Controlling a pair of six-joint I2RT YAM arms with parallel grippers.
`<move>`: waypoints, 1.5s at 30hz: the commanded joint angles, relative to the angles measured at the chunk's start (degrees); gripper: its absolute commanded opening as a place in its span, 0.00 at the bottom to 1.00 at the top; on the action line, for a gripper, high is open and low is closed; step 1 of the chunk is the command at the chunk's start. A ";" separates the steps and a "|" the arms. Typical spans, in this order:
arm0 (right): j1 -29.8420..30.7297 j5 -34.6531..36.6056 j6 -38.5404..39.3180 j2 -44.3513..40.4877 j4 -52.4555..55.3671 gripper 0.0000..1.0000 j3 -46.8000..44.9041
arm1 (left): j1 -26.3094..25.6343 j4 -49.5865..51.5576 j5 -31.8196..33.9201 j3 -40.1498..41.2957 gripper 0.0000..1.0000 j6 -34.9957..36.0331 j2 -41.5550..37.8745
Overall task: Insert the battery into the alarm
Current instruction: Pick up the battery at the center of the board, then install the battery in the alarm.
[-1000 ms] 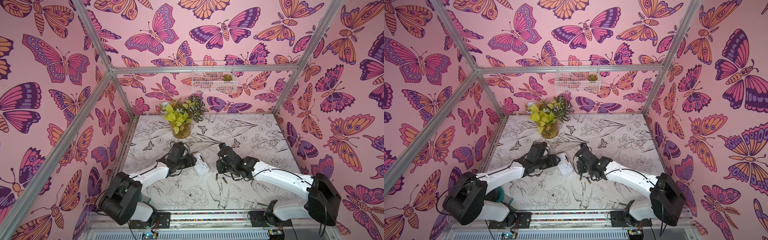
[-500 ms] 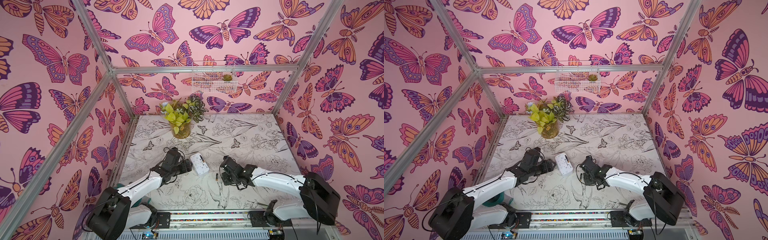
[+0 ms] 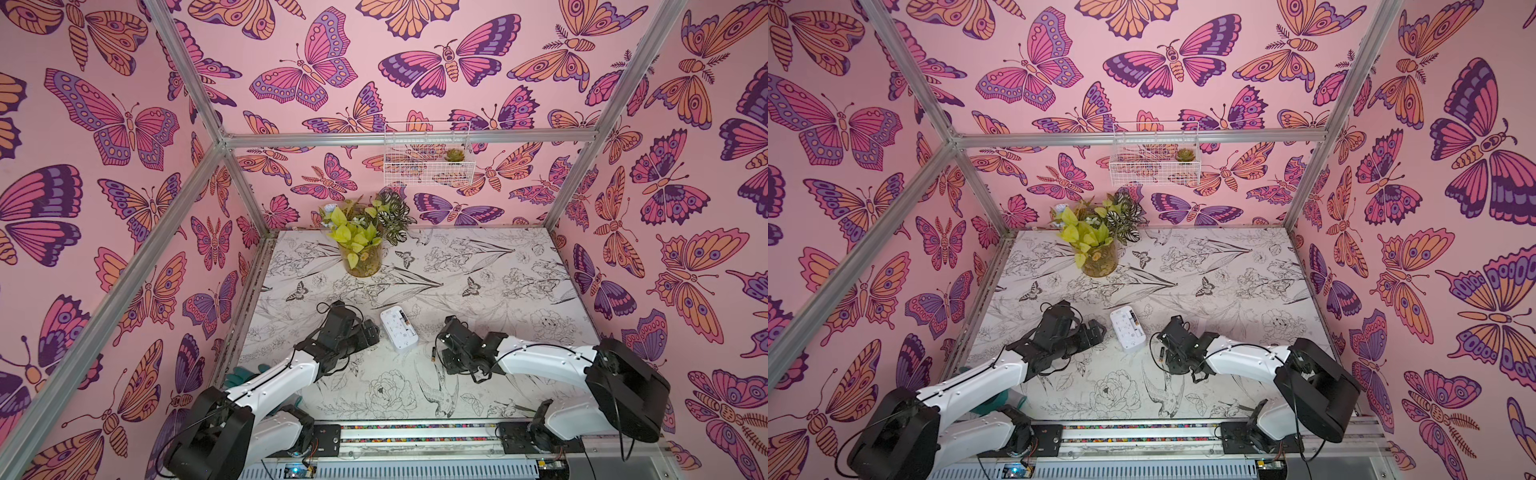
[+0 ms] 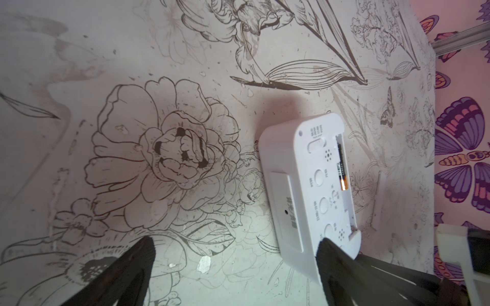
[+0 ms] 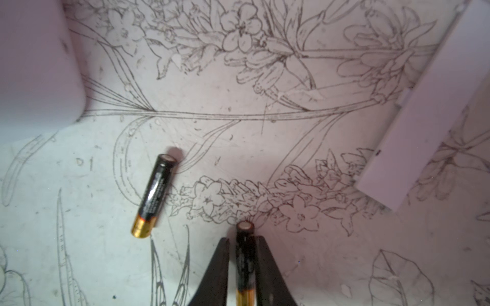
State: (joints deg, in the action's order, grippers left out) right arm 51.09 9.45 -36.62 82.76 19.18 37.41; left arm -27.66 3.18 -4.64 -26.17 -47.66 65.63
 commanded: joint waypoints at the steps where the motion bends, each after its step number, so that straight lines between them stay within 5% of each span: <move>1: 1.28 -1.10 -1.91 2.32 1.73 0.18 -0.66 | 1.09 0.93 0.89 1.67 1.00 -0.26 -1.98; 13: 4.11 -0.09 -5.63 -0.16 3.28 0.23 -2.83 | 2.79 -2.22 -3.47 2.46 0.99 -0.59 -2.19; 26: 6.13 2.72 -3.78 -0.92 5.41 0.05 -0.12 | 2.86 -1.60 -4.18 0.43 0.96 0.70 0.06; 34: 3.13 -0.89 6.26 -1.55 9.65 0.04 12.60 | 2.87 -2.13 -10.43 -3.36 0.94 3.83 4.43; 45: 1.64 -9.13 13.07 13.18 14.09 0.03 31.75 | 2.81 -5.69 -15.70 -5.91 0.84 5.11 11.09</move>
State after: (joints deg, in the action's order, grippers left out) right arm 52.86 1.96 -26.48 92.77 28.18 66.76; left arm -25.12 -1.41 -18.50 -30.92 -43.94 76.16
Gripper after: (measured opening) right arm 0.113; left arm 0.846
